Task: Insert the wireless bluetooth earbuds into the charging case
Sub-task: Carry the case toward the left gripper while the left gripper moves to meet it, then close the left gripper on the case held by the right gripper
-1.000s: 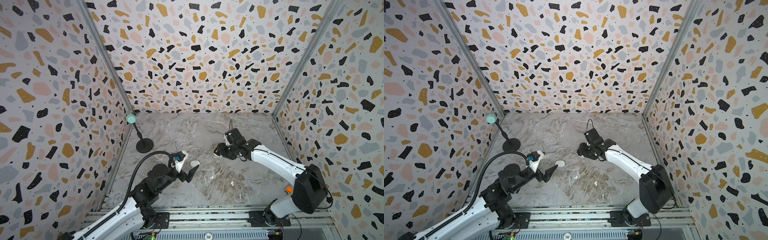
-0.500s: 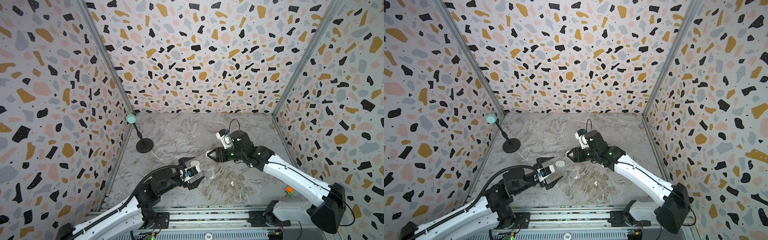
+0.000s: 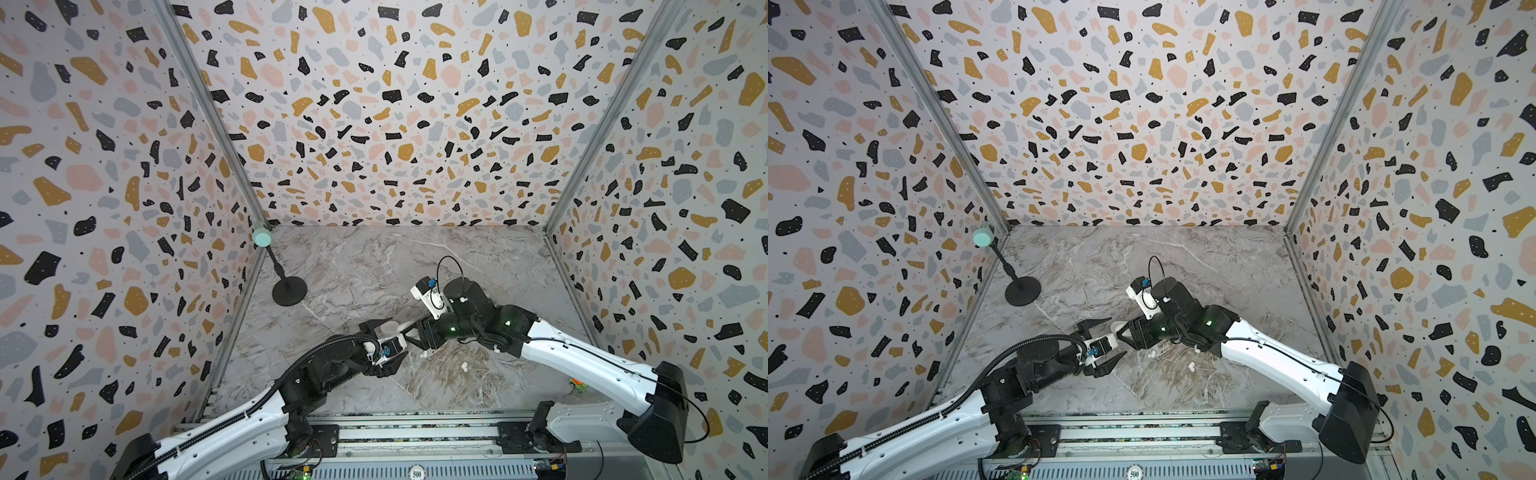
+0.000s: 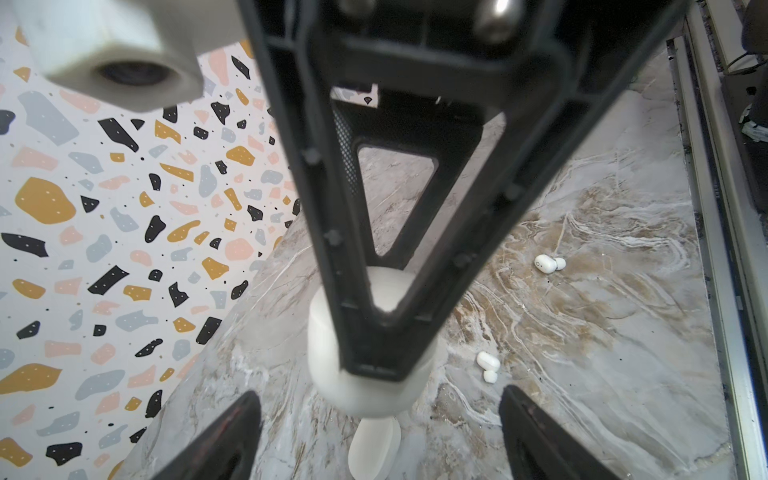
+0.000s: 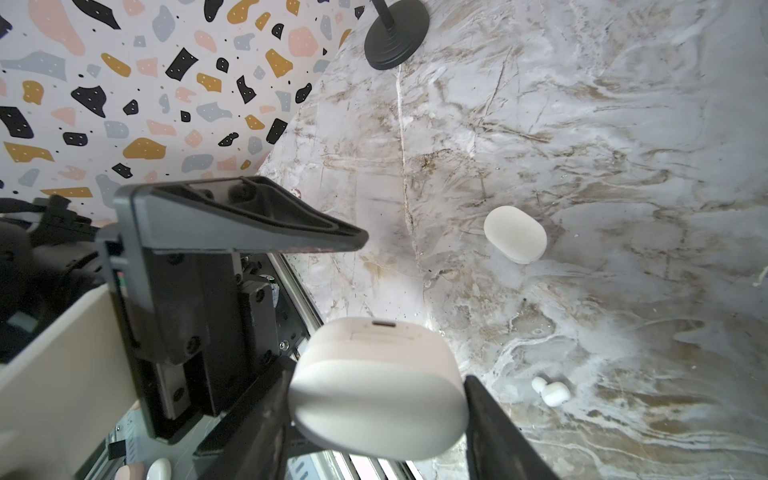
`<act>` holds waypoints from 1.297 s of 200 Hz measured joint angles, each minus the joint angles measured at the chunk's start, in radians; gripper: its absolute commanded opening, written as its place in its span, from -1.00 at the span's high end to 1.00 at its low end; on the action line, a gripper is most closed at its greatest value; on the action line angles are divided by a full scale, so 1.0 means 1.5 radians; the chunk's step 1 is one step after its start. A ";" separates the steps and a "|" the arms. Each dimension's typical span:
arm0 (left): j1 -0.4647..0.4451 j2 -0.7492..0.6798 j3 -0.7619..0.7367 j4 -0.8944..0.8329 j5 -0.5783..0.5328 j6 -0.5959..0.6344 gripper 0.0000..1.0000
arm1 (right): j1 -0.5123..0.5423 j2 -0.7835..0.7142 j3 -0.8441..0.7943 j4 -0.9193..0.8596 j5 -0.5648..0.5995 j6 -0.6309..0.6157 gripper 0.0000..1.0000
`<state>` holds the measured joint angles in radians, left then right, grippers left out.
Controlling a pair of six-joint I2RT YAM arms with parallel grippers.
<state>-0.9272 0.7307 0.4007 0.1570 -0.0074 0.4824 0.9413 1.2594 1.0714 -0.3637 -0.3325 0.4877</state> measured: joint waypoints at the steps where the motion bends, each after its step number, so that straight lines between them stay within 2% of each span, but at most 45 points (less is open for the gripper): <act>1: 0.000 0.001 0.000 0.000 0.000 0.001 -0.61 | 0.000 0.000 0.000 0.000 0.000 0.000 1.00; 97: -0.004 0.004 -0.002 0.011 -0.012 0.008 -0.57 | 0.028 0.000 -0.006 0.017 0.007 -0.005 1.00; 120: -0.007 0.003 -0.002 0.011 -0.008 0.010 -0.44 | 0.031 0.000 -0.010 0.023 0.008 -0.005 1.00; 259: -0.008 -0.012 -0.020 0.021 -0.002 0.018 -0.35 | 0.039 0.013 -0.011 0.039 0.007 -0.005 1.00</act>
<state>-0.9394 0.7128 0.3706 0.1883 -0.0097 0.5098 1.0000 1.2797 1.0554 -0.3050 -0.3214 0.4808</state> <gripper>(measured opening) 0.683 0.603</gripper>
